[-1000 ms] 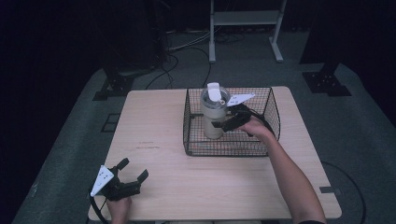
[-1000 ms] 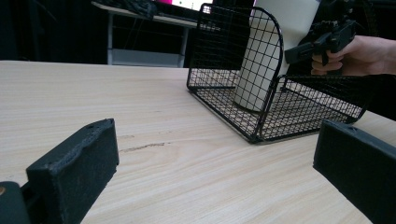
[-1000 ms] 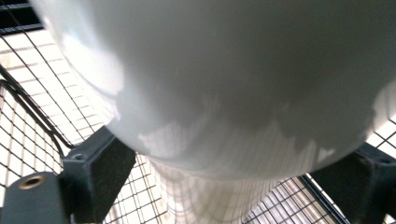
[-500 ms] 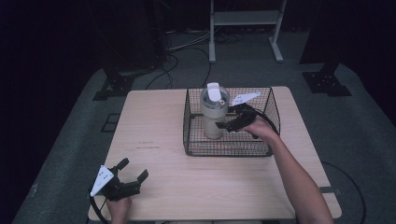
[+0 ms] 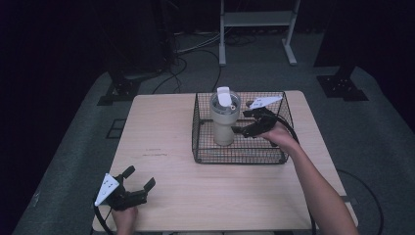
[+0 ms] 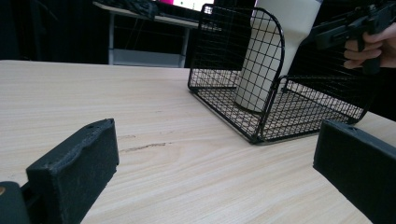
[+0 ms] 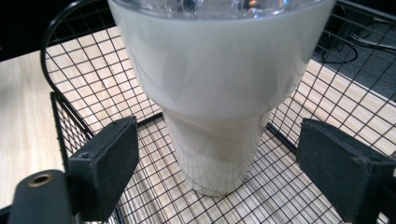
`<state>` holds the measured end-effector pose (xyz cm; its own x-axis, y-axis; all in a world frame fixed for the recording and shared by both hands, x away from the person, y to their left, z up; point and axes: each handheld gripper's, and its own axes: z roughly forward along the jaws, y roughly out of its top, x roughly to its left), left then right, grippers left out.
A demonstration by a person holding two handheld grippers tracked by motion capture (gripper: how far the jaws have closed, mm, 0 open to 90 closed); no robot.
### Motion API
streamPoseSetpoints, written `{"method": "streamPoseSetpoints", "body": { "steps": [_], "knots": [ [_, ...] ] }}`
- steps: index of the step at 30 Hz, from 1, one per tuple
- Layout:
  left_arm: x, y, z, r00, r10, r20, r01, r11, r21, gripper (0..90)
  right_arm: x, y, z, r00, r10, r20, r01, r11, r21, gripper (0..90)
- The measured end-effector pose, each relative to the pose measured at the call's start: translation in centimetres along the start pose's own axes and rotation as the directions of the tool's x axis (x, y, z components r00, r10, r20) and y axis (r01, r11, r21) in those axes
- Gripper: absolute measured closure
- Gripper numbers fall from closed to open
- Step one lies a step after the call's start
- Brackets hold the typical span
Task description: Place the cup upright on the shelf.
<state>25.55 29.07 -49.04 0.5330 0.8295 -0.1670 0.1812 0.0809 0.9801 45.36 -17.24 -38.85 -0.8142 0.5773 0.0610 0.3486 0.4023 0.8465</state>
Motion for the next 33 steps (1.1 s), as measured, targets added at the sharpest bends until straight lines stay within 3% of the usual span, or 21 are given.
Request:
{"method": "streamPoseSetpoints", "body": {
  "steps": [7,33],
  "knots": [
    [0.0,0.0,0.0,1.0000,0.003,-0.004,-0.003,1.0000,0.002,0.0,0.2,-0.1,-1.1,0.9995,-0.004,0.033,0.004,1.000,0.005,12.6],
    [-0.3,0.0,0.1,0.9998,0.018,-0.007,-0.018,0.9998,0.013,0.0,1.4,-0.5,-5.1,0.9966,-0.039,0.072,0.041,0.999,-0.013,12.7]
  ]
}}
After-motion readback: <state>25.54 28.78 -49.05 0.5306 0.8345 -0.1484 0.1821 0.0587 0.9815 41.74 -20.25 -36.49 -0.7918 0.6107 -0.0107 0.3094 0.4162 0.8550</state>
